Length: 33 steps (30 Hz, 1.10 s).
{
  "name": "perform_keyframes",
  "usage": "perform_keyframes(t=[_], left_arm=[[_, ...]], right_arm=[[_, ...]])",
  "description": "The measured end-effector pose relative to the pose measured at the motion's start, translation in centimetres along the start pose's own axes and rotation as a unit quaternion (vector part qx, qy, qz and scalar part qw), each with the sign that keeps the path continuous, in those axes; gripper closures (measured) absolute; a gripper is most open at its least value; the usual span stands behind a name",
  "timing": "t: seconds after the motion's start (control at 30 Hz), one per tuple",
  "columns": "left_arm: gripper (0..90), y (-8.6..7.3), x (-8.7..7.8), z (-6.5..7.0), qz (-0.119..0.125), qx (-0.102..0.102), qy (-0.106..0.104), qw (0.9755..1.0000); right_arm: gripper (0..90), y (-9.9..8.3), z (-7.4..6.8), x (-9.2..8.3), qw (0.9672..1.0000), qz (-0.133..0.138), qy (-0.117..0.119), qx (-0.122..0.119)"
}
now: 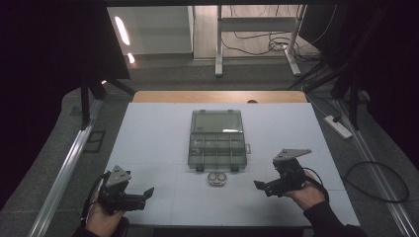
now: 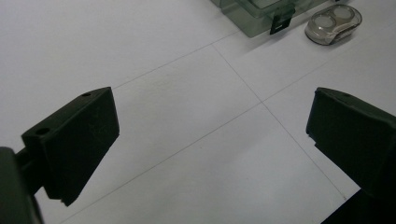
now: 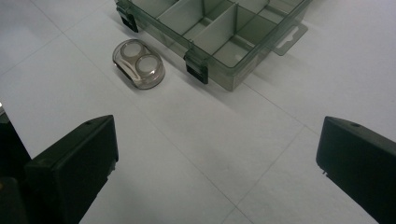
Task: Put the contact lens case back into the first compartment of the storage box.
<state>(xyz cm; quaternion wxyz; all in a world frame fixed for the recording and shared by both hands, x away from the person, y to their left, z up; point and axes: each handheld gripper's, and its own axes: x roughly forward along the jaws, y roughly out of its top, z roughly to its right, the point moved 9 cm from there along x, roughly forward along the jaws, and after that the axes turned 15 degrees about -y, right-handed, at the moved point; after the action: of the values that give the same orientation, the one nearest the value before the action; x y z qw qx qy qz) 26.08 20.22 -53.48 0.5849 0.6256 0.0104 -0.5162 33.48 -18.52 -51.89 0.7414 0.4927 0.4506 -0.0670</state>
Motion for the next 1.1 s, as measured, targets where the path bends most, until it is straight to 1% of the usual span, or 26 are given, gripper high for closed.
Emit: perform_keyframes(t=[0.27, 0.63, 0.7, 1.03, 1.1], left_arm=[[2.6, 0.0, 0.0, 0.0, 0.001, 0.001, -0.001, 1.0], [2.5, 0.0, 0.0, 0.1, 0.001, 0.002, -0.001, 1.0], [2.5, 0.0, 0.0, 0.1, 0.001, 0.002, -0.001, 1.0], [2.4, 0.0, 0.1, 0.1, 0.0, 0.002, -0.002, 1.0], [2.4, 0.0, 0.1, 0.1, -0.001, 0.003, -0.002, 1.0]], right_arm=[[0.0, 0.3, -0.4, 0.7, 0.9999, -0.006, 0.006, -0.008], [0.0, 1.2, -1.2, 1.6, 0.9997, -0.01, 0.018, -0.015], [0.0, 1.3, -1.4, 1.8, 0.9996, -0.013, 0.02, -0.014], [0.0, 1.8, -1.9, 2.7, 0.9991, -0.025, 0.024, -0.026], [0.0, 2.0, -2.3, 3.0, 0.9987, -0.031, 0.027, -0.03]])
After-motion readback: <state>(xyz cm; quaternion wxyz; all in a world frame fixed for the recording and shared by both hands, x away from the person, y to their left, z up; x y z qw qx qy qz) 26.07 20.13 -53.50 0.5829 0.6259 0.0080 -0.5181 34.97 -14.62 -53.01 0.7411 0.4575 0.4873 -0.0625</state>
